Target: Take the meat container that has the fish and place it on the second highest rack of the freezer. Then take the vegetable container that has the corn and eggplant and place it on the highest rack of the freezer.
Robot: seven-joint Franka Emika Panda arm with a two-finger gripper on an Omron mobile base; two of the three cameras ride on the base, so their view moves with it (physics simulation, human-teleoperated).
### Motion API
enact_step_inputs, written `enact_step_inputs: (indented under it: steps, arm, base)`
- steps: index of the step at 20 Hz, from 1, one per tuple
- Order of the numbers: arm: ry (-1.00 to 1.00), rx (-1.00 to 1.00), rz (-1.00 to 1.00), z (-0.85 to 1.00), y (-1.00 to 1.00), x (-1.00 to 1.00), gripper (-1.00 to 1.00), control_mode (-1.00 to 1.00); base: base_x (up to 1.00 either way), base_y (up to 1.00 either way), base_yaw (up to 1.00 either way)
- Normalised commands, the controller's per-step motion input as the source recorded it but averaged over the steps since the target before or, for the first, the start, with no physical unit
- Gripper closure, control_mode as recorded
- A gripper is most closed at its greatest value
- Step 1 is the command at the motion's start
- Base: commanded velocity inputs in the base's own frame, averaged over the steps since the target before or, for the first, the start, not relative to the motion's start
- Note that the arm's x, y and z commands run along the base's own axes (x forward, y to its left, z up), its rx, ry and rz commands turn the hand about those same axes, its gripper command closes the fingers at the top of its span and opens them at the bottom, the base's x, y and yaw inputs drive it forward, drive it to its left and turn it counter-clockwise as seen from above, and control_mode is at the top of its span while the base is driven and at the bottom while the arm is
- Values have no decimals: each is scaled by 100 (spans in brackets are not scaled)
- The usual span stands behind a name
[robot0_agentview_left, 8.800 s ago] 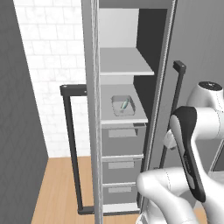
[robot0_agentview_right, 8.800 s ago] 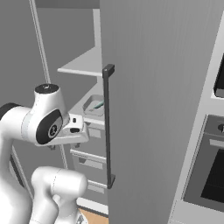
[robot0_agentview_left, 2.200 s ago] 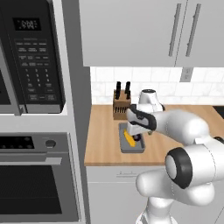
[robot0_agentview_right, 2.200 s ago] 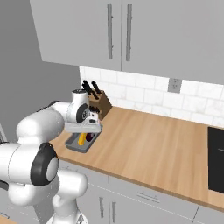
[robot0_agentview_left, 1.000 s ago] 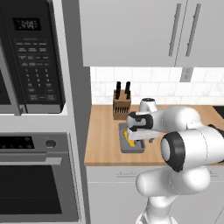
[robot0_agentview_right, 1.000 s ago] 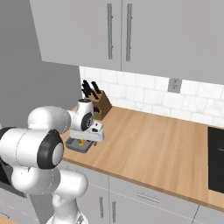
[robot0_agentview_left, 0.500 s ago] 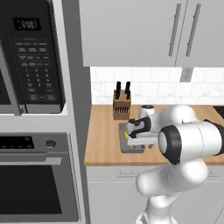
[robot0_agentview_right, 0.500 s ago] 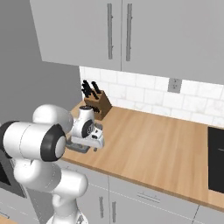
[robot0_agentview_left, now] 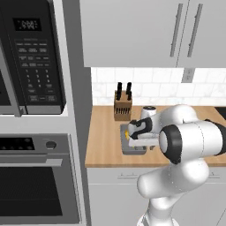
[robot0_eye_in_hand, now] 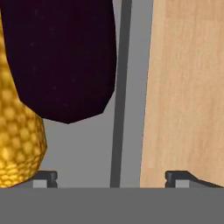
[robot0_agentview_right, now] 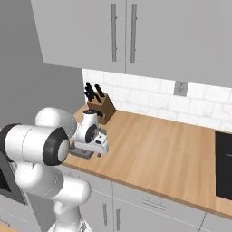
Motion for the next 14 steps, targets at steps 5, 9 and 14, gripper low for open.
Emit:
enact_step_inputs:
  steps: [5,9,14]
  arm:
    - [0,0,0,0,0,0,100,-100]
    - [0,0,-1,0,-4,0,100,-100]
    - [0,0,0,0,-8,-2,100,-100]
  base:
    - [0,0,0]
    - [0,0,0]
    - [0,0,0]
